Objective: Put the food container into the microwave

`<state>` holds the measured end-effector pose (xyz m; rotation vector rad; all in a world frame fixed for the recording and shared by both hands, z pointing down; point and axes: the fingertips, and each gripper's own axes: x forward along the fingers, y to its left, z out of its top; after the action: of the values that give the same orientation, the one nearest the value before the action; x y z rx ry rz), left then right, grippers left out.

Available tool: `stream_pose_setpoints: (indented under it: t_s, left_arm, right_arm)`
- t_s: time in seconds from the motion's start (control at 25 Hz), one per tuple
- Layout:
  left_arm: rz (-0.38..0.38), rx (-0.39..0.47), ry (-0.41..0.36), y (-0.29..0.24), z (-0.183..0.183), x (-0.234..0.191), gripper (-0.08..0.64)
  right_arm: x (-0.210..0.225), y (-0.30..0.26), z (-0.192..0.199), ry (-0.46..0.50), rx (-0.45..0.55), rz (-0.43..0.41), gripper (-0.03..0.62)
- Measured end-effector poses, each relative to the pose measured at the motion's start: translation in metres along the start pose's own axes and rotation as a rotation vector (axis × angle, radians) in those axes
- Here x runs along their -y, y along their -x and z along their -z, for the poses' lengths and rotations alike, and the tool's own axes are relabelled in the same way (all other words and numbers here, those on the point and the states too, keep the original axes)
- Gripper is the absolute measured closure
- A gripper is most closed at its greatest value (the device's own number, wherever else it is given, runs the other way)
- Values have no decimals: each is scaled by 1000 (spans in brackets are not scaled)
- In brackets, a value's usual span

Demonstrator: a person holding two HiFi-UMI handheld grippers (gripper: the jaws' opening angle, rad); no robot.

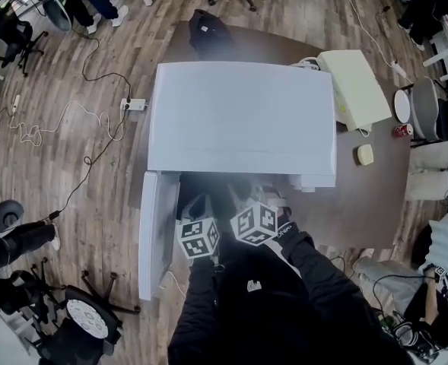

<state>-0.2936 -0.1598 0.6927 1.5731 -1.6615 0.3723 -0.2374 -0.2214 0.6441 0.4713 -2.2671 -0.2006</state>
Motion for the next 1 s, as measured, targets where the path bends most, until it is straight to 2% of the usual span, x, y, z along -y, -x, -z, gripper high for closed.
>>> stream_pose_setpoints:
  t_s: [0.2, 0.36, 0.52, 0.8, 1.0]
  left_arm:
    - [7, 29, -12, 29, -2, 30, 526]
    - [46, 48, -38, 54, 0, 65, 526]
    - [108, 95, -91, 75, -7, 101, 526]
    - [171, 177, -159, 122, -17, 168, 526]
    - [207, 230, -206, 143, -29, 196, 526]
  right_arm:
    - [2, 55, 4, -124, 16, 46, 532]
    - [15, 108, -1, -256, 98, 125, 569]
    - [30, 159, -3, -353, 179, 222, 569]
    - [42, 247, 11, -474, 268, 321, 569]
    - [46, 288, 5, -494, 338, 367, 569]
